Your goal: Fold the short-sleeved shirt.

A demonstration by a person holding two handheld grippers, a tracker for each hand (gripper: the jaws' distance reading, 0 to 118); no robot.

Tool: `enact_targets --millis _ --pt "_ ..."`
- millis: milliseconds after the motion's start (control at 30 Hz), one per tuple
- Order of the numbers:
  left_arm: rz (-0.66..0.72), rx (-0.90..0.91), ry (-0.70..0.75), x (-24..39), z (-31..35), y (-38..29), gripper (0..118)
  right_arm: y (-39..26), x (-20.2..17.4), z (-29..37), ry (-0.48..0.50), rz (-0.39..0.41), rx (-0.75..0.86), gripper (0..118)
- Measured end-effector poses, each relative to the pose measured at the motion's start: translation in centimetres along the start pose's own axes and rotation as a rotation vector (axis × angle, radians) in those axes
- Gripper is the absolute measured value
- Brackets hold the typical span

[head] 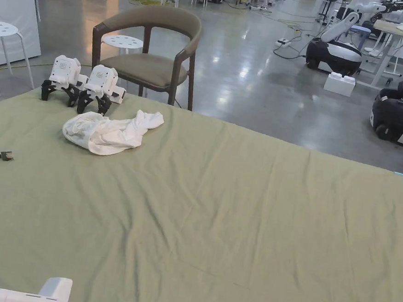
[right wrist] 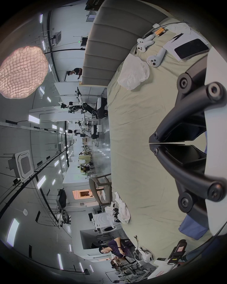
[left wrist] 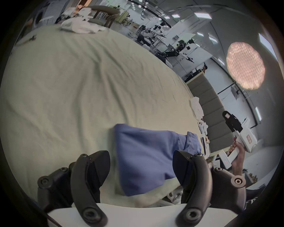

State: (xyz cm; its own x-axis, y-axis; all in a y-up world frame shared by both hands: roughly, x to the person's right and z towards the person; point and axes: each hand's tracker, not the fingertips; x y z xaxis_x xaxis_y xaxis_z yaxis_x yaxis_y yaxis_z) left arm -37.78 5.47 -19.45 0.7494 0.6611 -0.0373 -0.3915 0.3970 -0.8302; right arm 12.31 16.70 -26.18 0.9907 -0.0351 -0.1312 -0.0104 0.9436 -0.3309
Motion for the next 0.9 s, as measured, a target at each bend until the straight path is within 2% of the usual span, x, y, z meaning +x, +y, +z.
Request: enact_targets --millis 133,233,267,333,367,433,533,600,667,733,900 --pt "0.126 -0.049 -0.088 -4.0 -2.0 -1.0 84 0.5 -0.4 0.5 0.006 0.006 0.018 0" --pt "0.188 0.051 -0.238 -5.5 -2.2 -1.5 82 0.7 -0.5 0.8 0.004 0.011 0.017 0" --pt "0.247 0.047 -0.273 -6.0 -2.5 -1.5 78 0.7 -0.5 0.8 -0.001 0.013 0.014 0" --pt "0.319 0.026 -0.312 -6.3 -3.2 -1.8 62 0.6 -0.4 0.9 -0.003 0.015 0.009 0" --pt "0.317 0.009 -0.321 -6.3 -3.6 -1.9 51 0.6 -0.4 1.0 -0.005 0.016 0.006 0" --pt "0.266 -0.024 -0.3 -5.9 -4.4 -2.2 41 0.6 -0.4 1.0 -0.008 0.021 0.001 0" --pt "0.245 -0.028 -0.301 -5.2 -4.5 -2.4 36 0.4 -0.5 1.1 -0.012 0.024 -0.006 0" --pt "0.249 -0.04 -0.316 -5.5 -4.5 -2.3 23 0.4 -0.5 1.2 -0.013 0.025 -0.011 0" --pt "0.24 -0.044 -0.314 -5.4 -4.4 -2.3 17 0.4 -0.6 1.1 -0.013 0.023 -0.016 0" --pt "0.223 -0.038 -0.312 -5.4 -4.3 -2.3 13 0.3 -0.8 1.1 -0.011 0.022 -0.021 0" --pt "0.076 0.015 -0.306 -3.3 -2.4 -1.4 10 0.1 -1.1 1.1 -0.004 0.026 -0.031 0"
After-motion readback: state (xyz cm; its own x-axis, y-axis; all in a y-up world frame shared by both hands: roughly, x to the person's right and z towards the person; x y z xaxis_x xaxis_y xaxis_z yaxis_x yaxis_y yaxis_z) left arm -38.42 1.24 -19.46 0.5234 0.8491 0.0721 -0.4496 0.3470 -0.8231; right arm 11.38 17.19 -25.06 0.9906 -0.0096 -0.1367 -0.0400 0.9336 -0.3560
